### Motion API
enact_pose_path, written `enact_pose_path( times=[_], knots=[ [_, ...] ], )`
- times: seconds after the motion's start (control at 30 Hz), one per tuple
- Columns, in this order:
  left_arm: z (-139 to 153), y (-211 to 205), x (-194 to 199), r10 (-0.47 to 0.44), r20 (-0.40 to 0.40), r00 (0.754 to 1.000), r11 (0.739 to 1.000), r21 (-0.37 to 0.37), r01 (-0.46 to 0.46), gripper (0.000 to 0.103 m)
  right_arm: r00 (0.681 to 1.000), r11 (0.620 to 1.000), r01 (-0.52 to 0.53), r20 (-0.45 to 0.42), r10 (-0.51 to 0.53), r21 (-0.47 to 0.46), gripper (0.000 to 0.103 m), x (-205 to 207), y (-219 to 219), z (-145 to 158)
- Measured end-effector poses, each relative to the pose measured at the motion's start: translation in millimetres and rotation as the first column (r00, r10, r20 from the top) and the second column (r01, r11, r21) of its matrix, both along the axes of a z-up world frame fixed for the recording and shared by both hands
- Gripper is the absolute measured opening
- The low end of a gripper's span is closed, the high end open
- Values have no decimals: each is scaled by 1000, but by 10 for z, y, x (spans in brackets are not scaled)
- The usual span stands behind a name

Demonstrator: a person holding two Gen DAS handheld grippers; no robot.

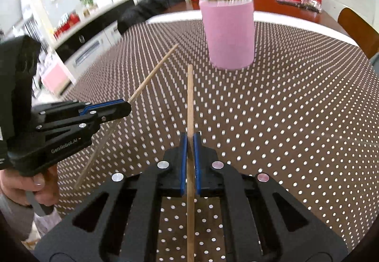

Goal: Organize utensils
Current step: 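Lift both chopsticks upright and carry them over the pink cup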

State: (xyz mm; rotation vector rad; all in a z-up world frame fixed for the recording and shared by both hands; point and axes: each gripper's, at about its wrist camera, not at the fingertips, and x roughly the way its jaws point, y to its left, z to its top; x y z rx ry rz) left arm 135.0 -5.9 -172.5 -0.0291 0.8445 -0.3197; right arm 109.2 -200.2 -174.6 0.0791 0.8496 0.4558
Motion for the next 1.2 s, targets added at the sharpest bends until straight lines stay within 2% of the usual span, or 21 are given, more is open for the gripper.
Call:
enact_pose_path(
  times=[0.07, 0.2, 0.37, 0.53, 0.77, 0.87, 1.03, 1.2],
  knots=[
    [103, 27, -28, 12, 33, 999, 999, -30, -11, 6, 999, 998, 10, 30, -11, 58, 6, -32, -96, 91],
    [334, 7, -107, 26, 107, 994, 997, -72, -18, 6, 995, 995, 30, 95, -39, 96, 6, -74, -169, 280],
    [559, -64, 15, 19, 170, 985, 997, -77, -6, 6, 985, 989, 41, 159, -63, 140, 6, -63, -245, 519],
    [889, -105, 90, 13, 259, 966, 996, -89, 10, 6, 967, 981, 56, 233, -99, 184, 6, 31, -331, 793],
    [1463, -145, 232, 22, 427, 904, 986, -157, 51, 6, 908, 967, 69, 387, -162, 244, 6, 317, -349, 1398],
    [1707, -182, 386, 26, 502, 864, 973, -211, 93, 6, 883, 965, 67, 434, -176, 255, 6, 452, -371, 1594],
    [1918, -302, 680, 49, 576, 816, 957, -260, 126, 6, 851, 960, 65, 488, -196, 272, 6, 711, -337, 1857],
    [1958, -424, 965, 75, 627, 775, 941, -301, 153, 6, 825, 953, 80, 518, -228, 292, 6, 1016, -325, 1966]
  ],
)
